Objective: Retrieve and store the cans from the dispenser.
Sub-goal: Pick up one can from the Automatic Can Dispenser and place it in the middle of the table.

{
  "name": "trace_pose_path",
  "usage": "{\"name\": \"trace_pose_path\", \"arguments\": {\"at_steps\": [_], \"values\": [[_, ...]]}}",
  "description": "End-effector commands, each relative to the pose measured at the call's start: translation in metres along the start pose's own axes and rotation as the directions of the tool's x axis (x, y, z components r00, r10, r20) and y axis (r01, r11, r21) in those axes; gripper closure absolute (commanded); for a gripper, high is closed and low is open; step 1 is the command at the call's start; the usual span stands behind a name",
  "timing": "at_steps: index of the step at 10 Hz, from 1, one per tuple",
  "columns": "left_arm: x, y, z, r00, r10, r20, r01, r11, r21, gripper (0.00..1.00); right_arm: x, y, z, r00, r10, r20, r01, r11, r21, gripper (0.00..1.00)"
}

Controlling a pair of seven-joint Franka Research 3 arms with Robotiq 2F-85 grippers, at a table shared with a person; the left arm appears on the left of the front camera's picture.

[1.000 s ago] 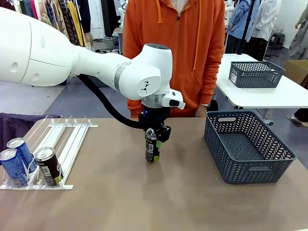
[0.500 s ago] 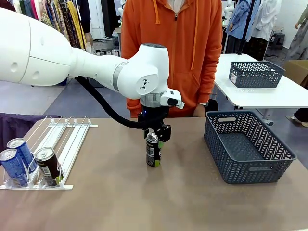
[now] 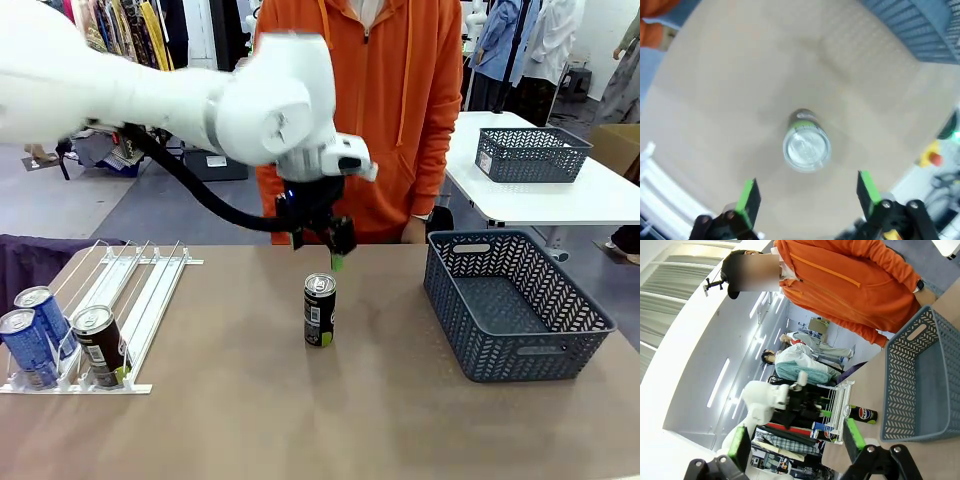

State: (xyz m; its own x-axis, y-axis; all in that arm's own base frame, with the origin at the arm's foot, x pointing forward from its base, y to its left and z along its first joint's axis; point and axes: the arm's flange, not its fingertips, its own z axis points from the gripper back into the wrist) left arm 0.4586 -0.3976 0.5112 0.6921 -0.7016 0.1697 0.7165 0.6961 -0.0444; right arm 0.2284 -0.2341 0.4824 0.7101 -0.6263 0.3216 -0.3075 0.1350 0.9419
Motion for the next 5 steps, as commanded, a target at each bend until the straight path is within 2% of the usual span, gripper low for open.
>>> {"name": "trace_pose_path", "arguments": {"at_steps": [1, 2, 3, 4, 5], "values": [[-0.085, 0.025, 0.066, 0.996, 0.021, 0.086, -0.007, 0.987, -0.159, 0.0, 0.002, 0.002, -0.001, 1.0, 0.017, 0.013, -0.017, 1.0, 0.02, 0.0], [-0.128, 0.052, 0.1, 0.978, 0.1, 0.183, -0.059, 0.974, -0.218, 0.0, 0.002, 0.002, -0.001, 1.0, 0.017, 0.013, -0.017, 1.0, 0.02, 0.0], [-0.189, 0.095, 0.134, 0.938, 0.24, 0.251, -0.168, 0.946, -0.276, 0.0, 0.002, 0.002, -0.001, 1.0, 0.017, 0.013, -0.017, 1.0, 0.02, 0.0], [-0.231, 0.124, 0.151, 0.908, 0.321, 0.27, -0.218, 0.911, -0.35, 0.0, 0.002, 0.002, -0.001, 1.0, 0.017, 0.013, -0.017, 1.0, 0.02, 0.0], [-0.28, 0.161, 0.164, 0.856, 0.422, 0.299, -0.269, 0.857, -0.439, 0.0, 0.002, 0.002, -0.001, 1.0, 0.017, 0.013, -0.017, 1.0, 0.02, 0.0]]}}
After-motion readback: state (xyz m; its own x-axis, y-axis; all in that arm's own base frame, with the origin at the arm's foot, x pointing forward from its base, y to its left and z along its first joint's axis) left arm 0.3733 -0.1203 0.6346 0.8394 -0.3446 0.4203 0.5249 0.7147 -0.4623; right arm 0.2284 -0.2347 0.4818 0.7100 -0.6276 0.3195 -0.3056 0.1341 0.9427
